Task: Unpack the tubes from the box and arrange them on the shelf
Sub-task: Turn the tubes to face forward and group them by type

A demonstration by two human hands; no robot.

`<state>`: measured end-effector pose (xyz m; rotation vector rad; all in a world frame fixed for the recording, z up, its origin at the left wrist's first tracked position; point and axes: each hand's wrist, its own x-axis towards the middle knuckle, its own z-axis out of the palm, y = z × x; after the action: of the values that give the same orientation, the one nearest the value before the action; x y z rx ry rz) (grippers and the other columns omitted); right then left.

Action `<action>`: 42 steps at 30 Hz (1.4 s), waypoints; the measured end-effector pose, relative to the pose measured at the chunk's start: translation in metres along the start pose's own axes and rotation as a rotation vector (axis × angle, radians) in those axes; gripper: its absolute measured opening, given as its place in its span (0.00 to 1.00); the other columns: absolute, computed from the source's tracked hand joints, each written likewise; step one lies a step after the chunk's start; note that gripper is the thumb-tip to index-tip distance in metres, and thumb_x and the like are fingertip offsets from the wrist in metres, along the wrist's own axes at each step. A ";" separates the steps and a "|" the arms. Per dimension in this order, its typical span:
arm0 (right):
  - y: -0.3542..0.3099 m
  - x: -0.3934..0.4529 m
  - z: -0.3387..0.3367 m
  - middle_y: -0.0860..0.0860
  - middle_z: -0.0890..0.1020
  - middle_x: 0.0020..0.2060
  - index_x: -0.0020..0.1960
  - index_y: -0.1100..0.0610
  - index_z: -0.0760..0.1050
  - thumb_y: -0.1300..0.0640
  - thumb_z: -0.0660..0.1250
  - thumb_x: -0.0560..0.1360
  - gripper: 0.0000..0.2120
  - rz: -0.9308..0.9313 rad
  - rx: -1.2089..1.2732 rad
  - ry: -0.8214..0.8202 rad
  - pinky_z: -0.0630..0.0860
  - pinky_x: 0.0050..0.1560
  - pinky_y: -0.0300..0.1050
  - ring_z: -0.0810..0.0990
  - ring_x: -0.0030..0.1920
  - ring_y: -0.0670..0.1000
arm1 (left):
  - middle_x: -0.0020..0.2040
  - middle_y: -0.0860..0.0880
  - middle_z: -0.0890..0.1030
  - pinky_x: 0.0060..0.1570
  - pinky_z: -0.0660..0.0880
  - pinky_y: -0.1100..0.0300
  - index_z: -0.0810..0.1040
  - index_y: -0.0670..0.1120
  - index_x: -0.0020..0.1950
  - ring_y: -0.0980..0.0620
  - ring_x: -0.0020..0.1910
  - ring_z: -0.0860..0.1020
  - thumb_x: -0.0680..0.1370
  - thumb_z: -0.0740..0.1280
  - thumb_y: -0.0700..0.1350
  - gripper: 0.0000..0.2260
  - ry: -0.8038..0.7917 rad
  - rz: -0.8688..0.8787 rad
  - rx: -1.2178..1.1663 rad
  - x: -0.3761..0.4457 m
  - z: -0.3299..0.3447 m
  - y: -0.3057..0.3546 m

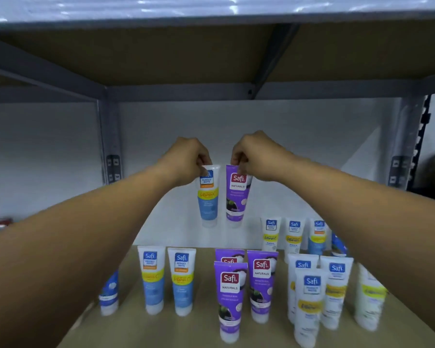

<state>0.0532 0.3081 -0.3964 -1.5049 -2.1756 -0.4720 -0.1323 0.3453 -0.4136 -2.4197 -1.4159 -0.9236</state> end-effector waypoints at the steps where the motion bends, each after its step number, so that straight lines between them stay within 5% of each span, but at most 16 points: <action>1: -0.008 -0.002 -0.010 0.55 0.84 0.49 0.50 0.58 0.82 0.59 0.73 0.72 0.07 -0.005 0.000 0.018 0.81 0.51 0.48 0.83 0.49 0.54 | 0.47 0.49 0.84 0.42 0.72 0.61 0.85 0.44 0.49 0.53 0.43 0.80 0.72 0.76 0.40 0.07 0.003 -0.002 0.005 -0.005 -0.012 0.002; 11: -0.077 -0.049 -0.035 0.53 0.85 0.46 0.51 0.58 0.82 0.60 0.73 0.73 0.07 -0.062 0.049 -0.024 0.79 0.48 0.42 0.83 0.48 0.52 | 0.43 0.52 0.83 0.45 0.76 0.60 0.84 0.45 0.51 0.54 0.44 0.81 0.73 0.75 0.41 0.07 -0.060 -0.032 0.046 -0.090 -0.079 0.010; 30: -0.105 -0.130 0.087 0.52 0.85 0.45 0.51 0.54 0.83 0.64 0.72 0.72 0.09 -0.013 0.285 -0.300 0.82 0.50 0.48 0.84 0.45 0.49 | 0.45 0.55 0.84 0.41 0.74 0.69 0.84 0.48 0.50 0.60 0.43 0.80 0.74 0.74 0.40 0.07 -0.290 -0.128 -0.151 -0.203 0.023 -0.028; 37: -0.099 -0.154 0.109 0.45 0.85 0.40 0.46 0.51 0.83 0.61 0.76 0.69 0.09 0.192 0.649 -0.157 0.81 0.43 0.40 0.83 0.41 0.42 | 0.44 0.55 0.85 0.41 0.78 0.69 0.84 0.48 0.50 0.59 0.43 0.83 0.71 0.77 0.40 0.09 -0.149 -0.288 -0.546 -0.225 0.033 -0.037; 42: -0.113 -0.202 0.148 0.43 0.86 0.43 0.51 0.50 0.79 0.57 0.81 0.64 0.19 0.415 0.993 0.018 0.82 0.43 0.38 0.84 0.43 0.40 | 0.48 0.50 0.86 0.42 0.78 0.69 0.80 0.48 0.57 0.59 0.47 0.84 0.68 0.79 0.37 0.20 -0.065 -0.467 -0.897 -0.265 0.066 -0.037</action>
<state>-0.0164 0.1872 -0.6325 -1.2536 -1.5735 0.6459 -0.2288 0.2036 -0.6293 -2.7119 -1.9361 -1.9527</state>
